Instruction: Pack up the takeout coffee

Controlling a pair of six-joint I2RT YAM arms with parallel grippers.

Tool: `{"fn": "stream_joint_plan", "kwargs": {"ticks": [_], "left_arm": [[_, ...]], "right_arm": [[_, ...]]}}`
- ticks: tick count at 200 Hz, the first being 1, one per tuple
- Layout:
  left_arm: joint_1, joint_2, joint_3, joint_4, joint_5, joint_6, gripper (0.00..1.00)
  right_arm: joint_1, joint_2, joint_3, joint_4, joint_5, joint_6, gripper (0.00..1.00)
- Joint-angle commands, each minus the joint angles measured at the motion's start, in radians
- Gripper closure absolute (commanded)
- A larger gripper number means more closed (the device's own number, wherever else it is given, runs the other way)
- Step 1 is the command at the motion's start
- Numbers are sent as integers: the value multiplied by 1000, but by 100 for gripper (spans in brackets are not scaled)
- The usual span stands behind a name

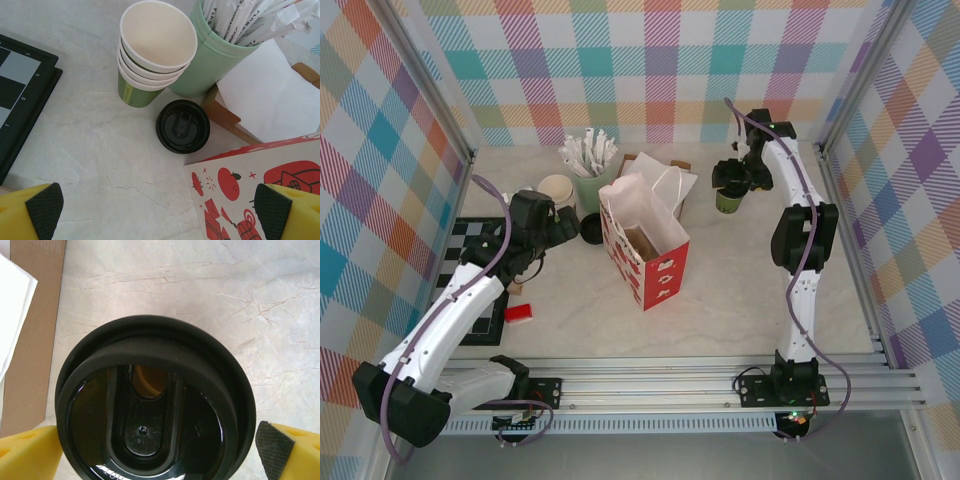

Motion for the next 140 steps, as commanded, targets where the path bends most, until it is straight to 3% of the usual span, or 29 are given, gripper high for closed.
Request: {"fn": "stream_joint_plan", "kwargs": {"ticks": [1, 59, 112, 140], "left_arm": [[16, 3, 29, -34, -3, 24, 0], [16, -4, 22, -35, -3, 26, 0], [16, -4, 23, -39, 7, 34, 0], [16, -16, 17, -26, 15, 37, 0]], "right_arm": [[6, 20, 35, -20, -6, 5, 1], [6, 20, 37, -31, -23, 19, 21], [6, 5, 28, -48, -61, 24, 29], [7, -60, -80, 1, -76, 28, 29]]}}
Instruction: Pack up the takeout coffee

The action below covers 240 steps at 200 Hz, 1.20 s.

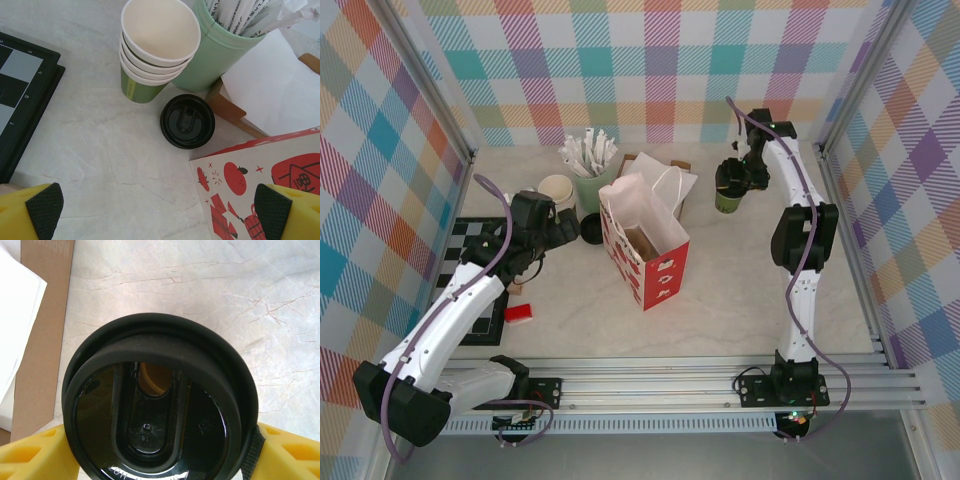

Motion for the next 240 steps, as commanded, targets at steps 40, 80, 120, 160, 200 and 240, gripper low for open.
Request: {"fn": "stream_joint_plan", "kwargs": {"ticks": [40, 80, 120, 160, 200, 240], "left_arm": [[16, -24, 16, 15, 39, 12, 0], [16, -37, 17, 17, 44, 12, 0], [16, -58, 16, 28, 73, 11, 0], [16, -82, 8, 25, 70, 14, 0], [16, -95, 0, 29, 71, 15, 0], [16, -71, 11, 24, 67, 26, 0]], "right_arm": [[17, -177, -245, 44, -48, 18, 29], [47, -325, -460, 102, -46, 45, 28], [78, -448, -641, 140, -32, 83, 27], [99, -555, -789, 170, -18, 124, 26], [108, -608, -858, 168, -19, 134, 22], [110, -599, -827, 136, 11, 127, 0]]}}
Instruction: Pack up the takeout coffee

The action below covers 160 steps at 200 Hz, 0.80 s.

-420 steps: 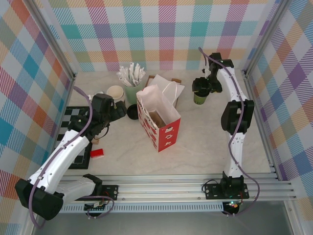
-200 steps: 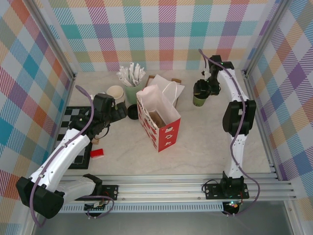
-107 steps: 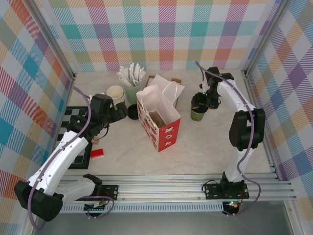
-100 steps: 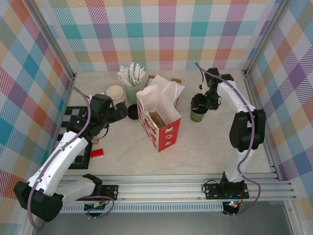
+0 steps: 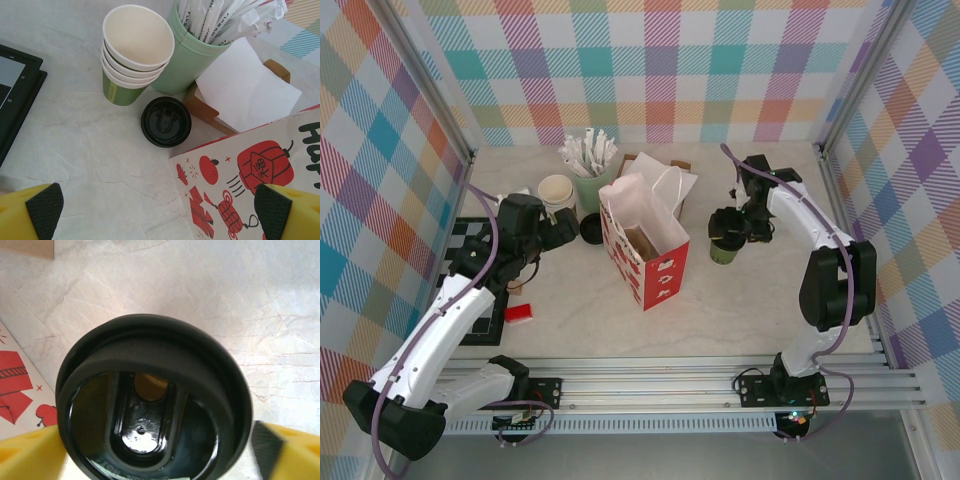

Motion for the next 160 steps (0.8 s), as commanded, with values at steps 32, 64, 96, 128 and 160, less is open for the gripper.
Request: {"fn": "stream_joint_plan", "kwargs": {"ticks": [32, 64, 96, 128, 160], "left_arm": [[16, 16, 17, 32, 18, 18, 0], [16, 22, 23, 40, 20, 18, 0], [16, 16, 15, 28, 15, 18, 0], [16, 4, -1, 25, 5, 17, 0], [16, 2, -10, 19, 9, 17, 0]], "right_arm": [[11, -14, 51, -54, 32, 7, 0], [19, 1, 75, -53, 28, -1, 0], [30, 37, 107, -82, 52, 0, 0], [46, 72, 131, -113, 62, -8, 0], [56, 102, 152, -126, 95, -9, 0]]}}
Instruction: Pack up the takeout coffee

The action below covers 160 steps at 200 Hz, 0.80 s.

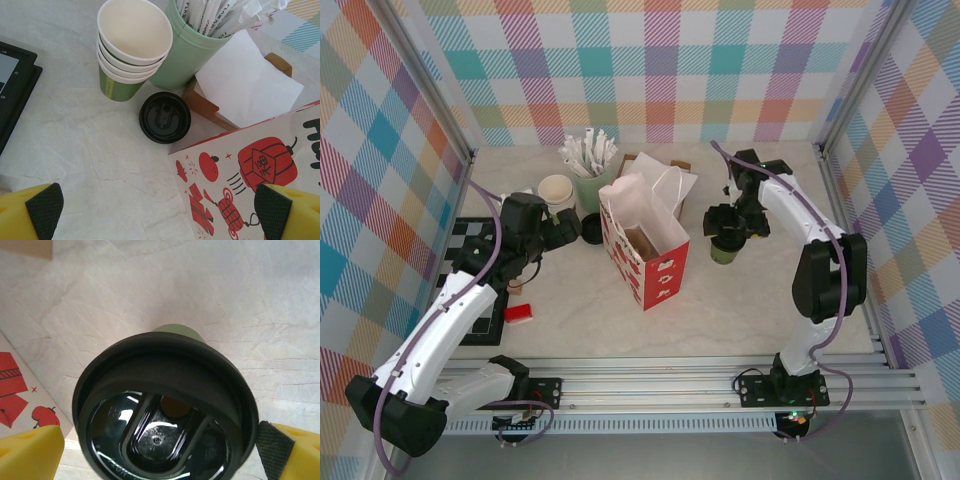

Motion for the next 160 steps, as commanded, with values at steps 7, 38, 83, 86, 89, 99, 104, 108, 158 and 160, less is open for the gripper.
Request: {"fn": "stream_joint_plan", "kwargs": {"ticks": [7, 38, 83, 86, 89, 99, 104, 108, 158, 160], "left_arm": [[16, -17, -11, 14, -8, 16, 0], [16, -23, -19, 2, -13, 15, 0], [16, -40, -32, -2, -23, 13, 0], [16, -40, -32, -4, -22, 13, 0], [16, -41, -33, -4, -24, 13, 0], [16, -43, -33, -5, -26, 13, 0], [16, -43, -34, -5, -25, 13, 0], [16, -43, -35, -4, -25, 13, 0], [16, -40, -36, -5, -24, 13, 0], [16, -41, -37, -6, -23, 13, 0]], "right_arm": [[15, 29, 46, -51, 33, -9, 0], [26, 46, 61, -59, 45, -12, 0], [31, 76, 85, -89, 65, -1, 0], [32, 78, 87, -92, 68, 1, 0], [32, 80, 88, -95, 69, 3, 0], [33, 85, 92, -101, 73, 6, 0], [34, 87, 92, -103, 74, 6, 0], [34, 88, 92, -104, 75, 6, 0], [39, 95, 86, -89, 70, 11, 0], [40, 95, 88, -88, 70, 10, 0]]}}
